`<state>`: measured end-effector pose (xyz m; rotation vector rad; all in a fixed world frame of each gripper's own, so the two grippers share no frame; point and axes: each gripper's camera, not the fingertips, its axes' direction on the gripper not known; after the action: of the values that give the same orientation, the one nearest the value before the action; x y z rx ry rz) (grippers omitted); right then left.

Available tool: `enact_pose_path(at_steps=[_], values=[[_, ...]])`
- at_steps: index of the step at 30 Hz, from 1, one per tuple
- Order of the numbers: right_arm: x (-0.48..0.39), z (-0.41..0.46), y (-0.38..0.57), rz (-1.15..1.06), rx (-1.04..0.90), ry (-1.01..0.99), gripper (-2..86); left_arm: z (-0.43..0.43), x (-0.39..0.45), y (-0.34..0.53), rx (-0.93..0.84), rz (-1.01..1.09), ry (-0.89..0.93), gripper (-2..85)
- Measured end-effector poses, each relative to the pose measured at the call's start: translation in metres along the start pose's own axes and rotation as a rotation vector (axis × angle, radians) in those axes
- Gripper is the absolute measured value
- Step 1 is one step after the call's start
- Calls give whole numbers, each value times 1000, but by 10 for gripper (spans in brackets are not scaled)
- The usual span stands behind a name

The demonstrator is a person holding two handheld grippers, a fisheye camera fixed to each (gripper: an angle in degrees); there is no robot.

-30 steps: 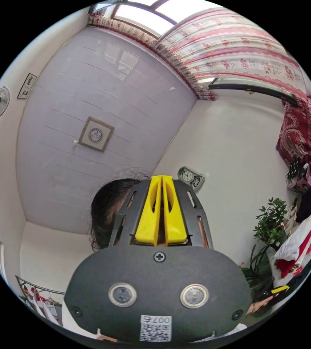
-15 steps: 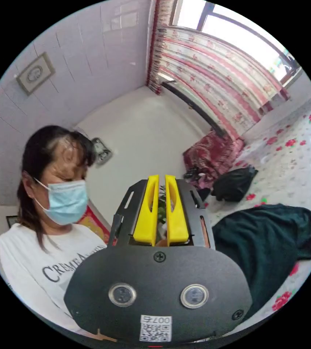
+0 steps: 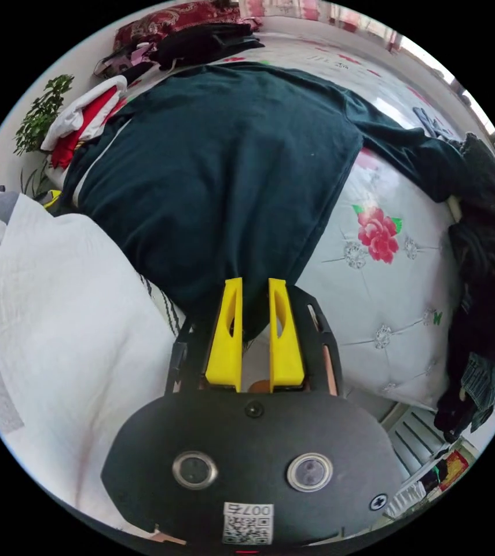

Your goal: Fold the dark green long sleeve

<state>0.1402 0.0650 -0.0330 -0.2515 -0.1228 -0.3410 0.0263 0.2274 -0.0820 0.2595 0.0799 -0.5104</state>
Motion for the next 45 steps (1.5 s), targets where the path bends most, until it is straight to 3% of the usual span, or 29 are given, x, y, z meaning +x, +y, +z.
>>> enact_pose_path(at_steps=[3, 8, 12, 14, 18, 22, 27, 29, 33, 35, 37, 40, 45], values=[[-17, -9, -18, 14, -28, 13, 44, -2, -30, -17, 43, -38, -39, 116], [-38, -26, -32, 33, -24, 17, 41, 45, -31, -45, -39, 154, -149, 133], [-47, -35, -36, 63, -20, 12, 34, 32, -47, -53, -9, 181, -136, 59], [-48, -42, -41, 111, -43, -4, 25, 19, -58, -62, -8, 146, -58, 34], [-49, -75, -43, 171, 31, 20, 12, -73, -64, -93, 288, 150, 284, 29], [-43, -124, -42, 246, 198, -24, 9, -142, -76, -142, 550, 162, 410, 27], [-41, -148, -37, 300, 257, -105, 11, -144, -114, -203, 614, -64, 554, 25], [-41, -157, -26, 327, 288, -124, 15, -161, -97, -216, 672, -35, 592, 25], [-36, -171, -6, 352, 350, -148, 25, -221, 9, -228, 818, 315, 693, 30], [-27, -177, 3, 362, 384, -171, 34, -230, 72, -225, 802, 527, 785, 37], [-18, -179, 5, 370, 411, -186, 42, -215, 169, -210, 627, 814, 912, 74], [2, -175, 2, 396, 417, -213, 51, -149, 281, -170, 337, 979, 788, 128], [33, -163, -6, 427, 422, -281, 58, -14, 316, -128, 106, 846, 489, 122]])
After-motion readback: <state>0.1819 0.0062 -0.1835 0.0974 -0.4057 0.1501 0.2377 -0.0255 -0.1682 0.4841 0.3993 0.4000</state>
